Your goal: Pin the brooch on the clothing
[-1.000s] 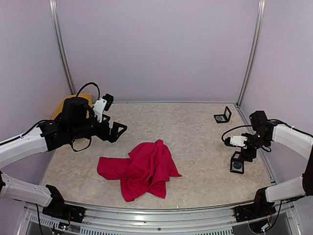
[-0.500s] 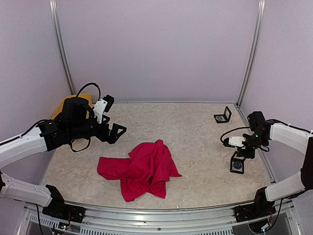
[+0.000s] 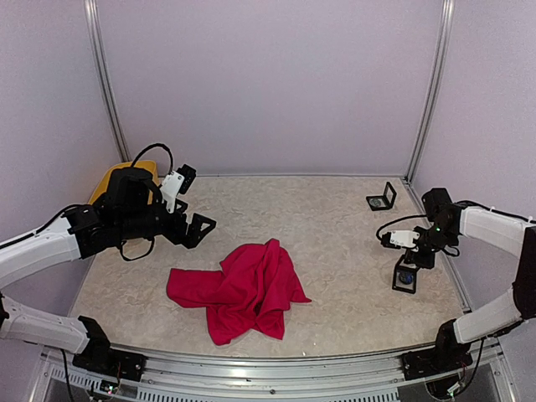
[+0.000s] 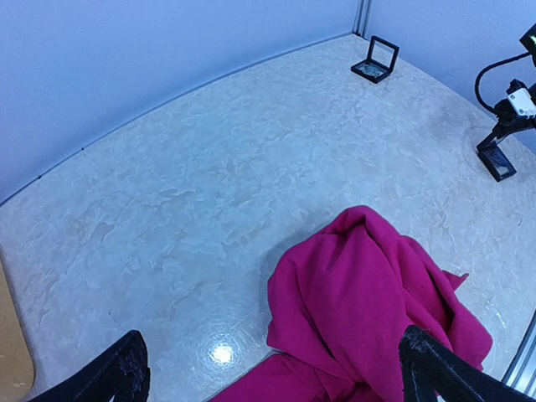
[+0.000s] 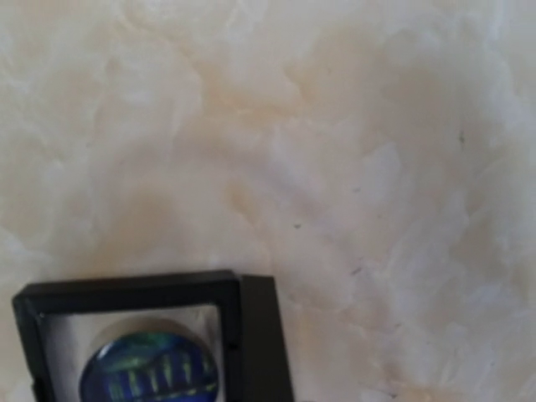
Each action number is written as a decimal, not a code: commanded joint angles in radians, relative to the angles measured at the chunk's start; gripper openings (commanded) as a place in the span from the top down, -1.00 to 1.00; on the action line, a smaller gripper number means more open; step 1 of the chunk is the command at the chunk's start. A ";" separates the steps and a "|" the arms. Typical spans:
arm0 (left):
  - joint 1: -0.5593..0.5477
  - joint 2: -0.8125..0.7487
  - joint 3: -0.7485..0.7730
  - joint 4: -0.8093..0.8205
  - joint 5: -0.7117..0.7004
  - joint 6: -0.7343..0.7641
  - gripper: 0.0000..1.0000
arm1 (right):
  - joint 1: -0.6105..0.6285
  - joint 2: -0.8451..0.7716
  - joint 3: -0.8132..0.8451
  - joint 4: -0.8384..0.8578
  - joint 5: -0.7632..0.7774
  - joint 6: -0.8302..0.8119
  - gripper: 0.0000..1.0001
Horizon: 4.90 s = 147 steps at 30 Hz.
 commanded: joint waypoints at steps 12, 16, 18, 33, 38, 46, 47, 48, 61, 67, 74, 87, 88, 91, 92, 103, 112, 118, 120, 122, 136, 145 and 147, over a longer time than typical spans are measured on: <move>-0.007 0.009 0.038 -0.053 0.063 0.002 -0.98 | -0.154 0.329 0.419 -0.072 -0.178 0.378 1.00; -0.007 0.006 0.034 -0.073 0.071 0.005 -0.98 | -0.157 0.413 0.498 -0.088 -0.176 0.450 1.00; -0.007 0.002 0.031 -0.078 0.072 0.005 -0.98 | -0.159 0.451 0.541 -0.087 -0.164 0.520 1.00; -0.007 0.011 0.035 -0.091 0.091 -0.001 -0.98 | -0.159 0.771 0.895 -0.354 0.053 0.982 1.00; -0.007 0.023 0.034 -0.094 0.105 -0.004 -0.98 | -0.157 0.790 0.954 -0.320 0.074 1.079 1.00; -0.007 0.022 0.030 -0.097 0.097 -0.003 -0.98 | -0.107 0.837 0.992 -0.345 0.132 1.070 1.00; -0.007 0.023 0.031 -0.097 0.097 -0.003 -0.98 | -0.103 0.843 0.997 -0.347 0.133 1.072 1.00; -0.007 0.023 0.031 -0.097 0.099 -0.003 -0.98 | -0.100 0.847 1.004 -0.347 0.134 1.077 1.00; -0.007 0.031 0.032 -0.097 0.107 -0.008 -0.98 | -0.074 0.866 1.105 -0.398 0.198 1.102 -0.53; -0.008 -0.015 0.015 -0.022 0.040 -0.080 -0.98 | -0.013 0.708 1.141 -0.315 0.341 1.006 -0.99; -0.007 -0.041 -0.123 0.117 -0.011 -0.301 -0.98 | 0.066 0.252 0.798 0.305 -0.499 0.980 -0.99; -0.340 -0.124 -0.285 -0.012 -0.102 -0.491 -0.53 | 0.825 0.172 0.174 0.493 -0.154 1.148 0.15; -0.416 -0.140 -0.302 -0.013 -0.118 -0.490 -0.50 | 0.888 0.174 0.145 0.516 -0.124 1.159 0.12; -0.526 -0.134 -0.345 -0.059 -0.120 -0.559 -0.27 | 0.995 0.174 0.051 0.642 -0.097 1.246 0.10; -0.527 -0.091 -0.349 -0.093 -0.119 -0.581 -0.12 | 1.011 0.174 0.020 0.691 -0.086 1.286 0.11; -0.652 0.275 -0.259 -0.102 -0.123 -0.503 -0.59 | 1.224 0.303 -0.023 0.835 0.043 1.403 -0.10; -0.650 0.272 -0.275 -0.089 -0.198 -0.503 -0.56 | 1.237 0.443 -0.024 0.797 0.190 1.409 -0.12; -0.636 0.281 -0.275 -0.095 -0.233 -0.507 -0.55 | 1.234 0.419 -0.071 0.810 0.265 1.456 0.87; -0.619 0.279 -0.282 -0.074 -0.246 -0.500 -0.30 | 1.216 0.374 -0.053 0.796 0.246 1.433 1.00; -0.593 0.276 -0.270 -0.091 -0.273 -0.520 0.75 | 1.187 0.338 0.004 0.737 0.232 1.399 1.00; -0.594 -0.124 0.384 -0.386 -0.672 -0.307 1.00 | 0.952 -0.109 0.583 0.325 0.224 1.170 1.00; -0.552 -0.074 0.611 -0.314 -0.778 -0.036 1.00 | 0.916 -0.166 0.777 0.262 0.333 1.116 1.00; -0.411 -0.064 0.585 -0.265 -0.641 -0.036 1.00 | 0.855 -0.161 0.769 0.291 0.321 1.091 1.00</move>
